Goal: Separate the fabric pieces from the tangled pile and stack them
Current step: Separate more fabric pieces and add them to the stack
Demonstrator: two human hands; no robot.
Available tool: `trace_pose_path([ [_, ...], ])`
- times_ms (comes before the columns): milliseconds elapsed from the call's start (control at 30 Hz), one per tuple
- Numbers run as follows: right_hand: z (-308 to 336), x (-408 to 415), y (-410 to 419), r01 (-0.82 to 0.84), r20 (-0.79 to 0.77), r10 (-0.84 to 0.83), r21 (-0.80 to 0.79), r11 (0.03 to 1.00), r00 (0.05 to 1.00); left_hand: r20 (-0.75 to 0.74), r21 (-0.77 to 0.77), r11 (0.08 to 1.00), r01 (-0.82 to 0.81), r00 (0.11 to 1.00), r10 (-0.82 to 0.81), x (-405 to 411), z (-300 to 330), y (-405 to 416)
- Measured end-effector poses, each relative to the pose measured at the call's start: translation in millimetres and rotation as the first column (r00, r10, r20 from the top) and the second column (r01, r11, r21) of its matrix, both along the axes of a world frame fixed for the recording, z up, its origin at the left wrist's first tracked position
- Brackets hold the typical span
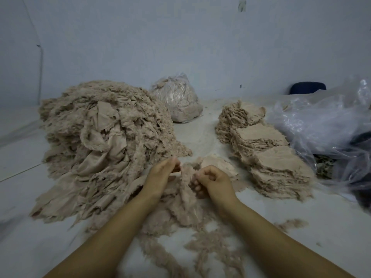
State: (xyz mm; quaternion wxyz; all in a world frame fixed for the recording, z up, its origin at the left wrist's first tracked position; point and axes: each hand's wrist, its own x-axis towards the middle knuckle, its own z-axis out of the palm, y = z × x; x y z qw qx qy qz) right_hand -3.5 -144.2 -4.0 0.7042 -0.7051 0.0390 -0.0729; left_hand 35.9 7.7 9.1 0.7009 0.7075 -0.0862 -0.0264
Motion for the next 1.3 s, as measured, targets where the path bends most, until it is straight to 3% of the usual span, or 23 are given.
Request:
trace_pose_path([
  [133, -5, 0, -2, 0.006, -0.092, 0.008, 0.153, 0.988, 0.996, -0.01, 0.226, 0.971, 0.077, 0.997, -0.077, 4, -16, 8],
  [200, -5, 1, 0, 0.027, -0.118, -0.001, 0.22, 0.975, 0.993, 0.084, 0.356, 0.933, -0.047, 0.996, 0.018, 7, -21, 6],
  [300, -3, 0, 3, 0.04, -0.134, 0.004, 0.324, 0.945, 0.991, 0.249, 0.687, 0.7, -0.196, 0.968, 0.026, 9, -27, 7],
  [367, -3, -1, 4, 0.012, -0.128, 0.022, 0.257, 0.966, 0.991, 0.283, 0.657, 0.725, -0.204, 0.959, 0.013, 7, -34, 6],
  [433, -5, -4, 6, -0.035, -0.12, 0.043, 0.064, 0.997, 0.992, 0.348, 0.509, 0.835, -0.209, 0.937, 0.023, 3, -36, 3],
  [500, -10, -1, 7, 0.025, -0.122, -0.031, -0.05, 0.998, 0.992, 0.386, 0.376, 0.913, -0.161, 0.923, 0.004, 0, -33, -3],
  [600, -11, 2, 6, 0.129, -0.085, -0.117, 0.152, 0.98, 0.989, 0.337, 0.177, 0.973, -0.151, 0.938, 0.084, 1, -33, -6],
  [700, -9, 1, 6, 0.119, -0.059, -0.106, 0.319, 0.94, 0.993, 0.225, 0.071, 0.986, -0.149, 0.966, 0.13, 3, -32, -2],
  [800, -9, 1, 6, 0.058, -0.049, -0.043, 0.378, 0.924, 0.998, 0.172, 0.093, 0.996, -0.005, 0.985, -0.011, 1, -33, 0],
  [867, -6, 2, 5, 0.071, -0.053, -0.055, 0.383, 0.921, 0.997, 0.198, 0.224, 0.971, 0.078, 0.972, -0.124, -3, -34, -1],
  [900, -5, 4, 5, 0.118, -0.061, -0.102, 0.387, 0.914, 0.993, 0.255, 0.361, 0.931, 0.056, 0.954, -0.157, -3, -34, 0],
  [967, -5, 6, 5, 0.211, -0.078, -0.197, 0.412, 0.886, 0.977, 0.391, 0.634, 0.766, -0.107, 0.899, -0.198, 1, -34, 0],
  [1067, -2, 8, 0, 0.25, -0.081, -0.24, 0.467, 0.849, 0.967, 0.523, 0.732, 0.601, -0.321, 0.83, -0.195, 10, -38, 7],
  [1167, -2, 8, -15, 0.289, -0.101, -0.273, 0.447, 0.847, 0.957, 0.531, 0.668, 0.636, -0.385, 0.846, -0.046, 16, -38, 25],
  [1233, -4, 4, -16, 0.177, -0.066, -0.164, 0.364, 0.915, 0.984, 0.491, 0.661, 0.661, -0.354, 0.871, -0.024, 15, -34, 28],
  [1300, -8, -1, -9, 0.009, -0.005, -0.008, 0.244, 0.97, 1.0, 0.429, 0.577, 0.778, -0.25, 0.903, -0.028, 9, -25, 19],
])
